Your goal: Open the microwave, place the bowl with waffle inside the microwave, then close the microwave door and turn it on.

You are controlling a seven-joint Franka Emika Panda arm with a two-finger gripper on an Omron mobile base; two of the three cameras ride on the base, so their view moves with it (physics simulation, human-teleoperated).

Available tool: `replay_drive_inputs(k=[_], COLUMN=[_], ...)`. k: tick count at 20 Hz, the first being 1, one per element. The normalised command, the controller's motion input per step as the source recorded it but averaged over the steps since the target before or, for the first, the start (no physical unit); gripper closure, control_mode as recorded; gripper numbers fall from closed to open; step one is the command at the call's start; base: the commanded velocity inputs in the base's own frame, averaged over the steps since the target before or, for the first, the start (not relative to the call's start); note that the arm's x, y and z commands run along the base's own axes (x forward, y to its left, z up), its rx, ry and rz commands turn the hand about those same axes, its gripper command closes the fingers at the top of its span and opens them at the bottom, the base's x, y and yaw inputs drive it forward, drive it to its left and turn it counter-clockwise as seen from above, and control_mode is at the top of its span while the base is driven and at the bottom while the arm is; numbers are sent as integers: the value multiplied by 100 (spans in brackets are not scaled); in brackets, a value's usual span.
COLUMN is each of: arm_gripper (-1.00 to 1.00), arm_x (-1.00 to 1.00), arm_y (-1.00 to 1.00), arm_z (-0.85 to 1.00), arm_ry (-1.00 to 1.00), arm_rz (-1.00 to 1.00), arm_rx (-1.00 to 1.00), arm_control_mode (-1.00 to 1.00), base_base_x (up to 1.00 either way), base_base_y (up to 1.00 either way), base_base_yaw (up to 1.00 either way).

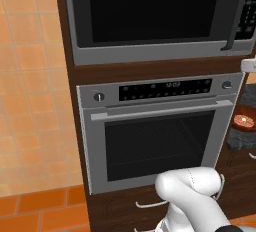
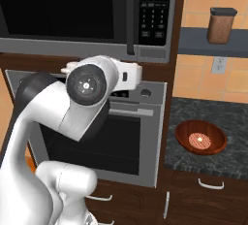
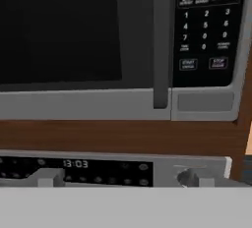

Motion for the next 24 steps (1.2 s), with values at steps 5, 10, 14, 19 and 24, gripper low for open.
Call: replay_drive_inputs(k=[5,10,14,19,24], arm_gripper=[-100,-100,-100,-100,-100], arm_x=[-2,1,3,0,24], arm_y=[-9,0,0,0,0], arm_z=[48,35,2,0,0], arm_ry=[-50,-40,-1,0,0], arm_rz=[-18,-11,0,0,0], arm_rx=[0,-2,1,0,-2], arm_control_mode=[-100,-100,-100,-100,-100], base_base_x=[0,0,0,0,0], base_base_y=[0,0,0,0,0], base_base_yaw=[0,0,0,0,0])
